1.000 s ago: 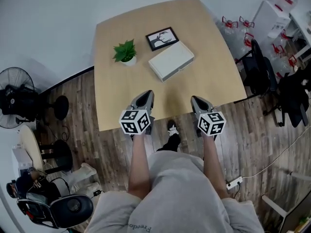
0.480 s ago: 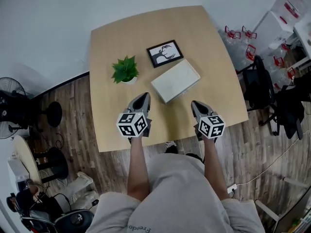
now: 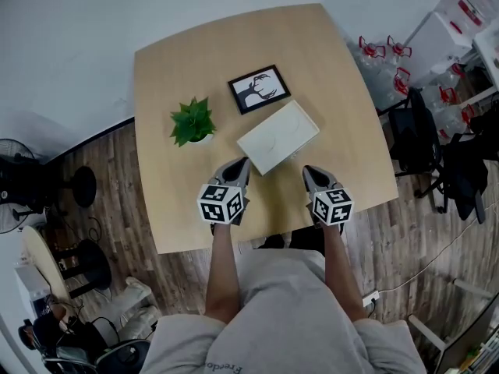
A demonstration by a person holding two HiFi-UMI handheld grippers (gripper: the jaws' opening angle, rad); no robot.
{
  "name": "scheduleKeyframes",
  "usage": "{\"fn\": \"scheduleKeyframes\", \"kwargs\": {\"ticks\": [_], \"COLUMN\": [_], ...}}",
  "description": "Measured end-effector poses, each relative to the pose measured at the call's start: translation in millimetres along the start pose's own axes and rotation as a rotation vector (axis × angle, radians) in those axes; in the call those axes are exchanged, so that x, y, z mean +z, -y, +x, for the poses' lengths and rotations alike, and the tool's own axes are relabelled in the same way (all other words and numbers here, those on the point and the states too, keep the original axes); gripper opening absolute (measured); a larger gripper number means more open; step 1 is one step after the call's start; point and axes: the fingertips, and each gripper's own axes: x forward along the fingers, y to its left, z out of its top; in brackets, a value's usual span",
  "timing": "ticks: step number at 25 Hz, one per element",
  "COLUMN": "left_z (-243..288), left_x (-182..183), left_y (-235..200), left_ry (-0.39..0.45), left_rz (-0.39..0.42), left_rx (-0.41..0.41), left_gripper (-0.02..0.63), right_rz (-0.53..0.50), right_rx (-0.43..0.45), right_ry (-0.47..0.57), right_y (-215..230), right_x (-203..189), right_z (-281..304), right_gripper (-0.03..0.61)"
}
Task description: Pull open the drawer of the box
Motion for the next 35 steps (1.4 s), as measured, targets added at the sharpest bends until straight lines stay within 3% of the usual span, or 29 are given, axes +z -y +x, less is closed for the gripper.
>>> {"fn": "scheduleKeyframes", "kwargs": {"ticks": [8, 17, 22, 29, 35], "left_z": [28.9, 71.1, 77.5, 85.1, 84.2], "left_x": [-25.8, -53.9, -60.9, -60.2, -61.1], "left_y": [-3.2, -11.4, -0.6, 0.7, -0.7], "left_ry": [-0.153, -0.307, -0.327, -0.336, -0.325], "left_rz": [0.163, 0.255, 0.333, 0.331, 0.327], "left_rx": [-0.015, -0.085, -0.115, -0.146, -0.142], "left_gripper": [0.052, 0.052, 0.052, 0.052, 0.052], "right_rz": [-0.039, -0.074, -0.072, -0.156, -0.191], "right_rx": [0.039, 0.027, 0.002, 0.022, 0.072], "right_ry": [-0.065, -0.094, -0.1, -0.213, -0.283], "right_y": [-1.3, 21.9, 31.4, 29.1, 20.9], "right_x": [1.6, 5.2, -2.9, -31.2, -45.4], "right_z": [40.8, 49.7, 43.1, 60.7, 70.1], "right_gripper": [0.001, 0.002, 0.002, 0.005, 0.057]}}
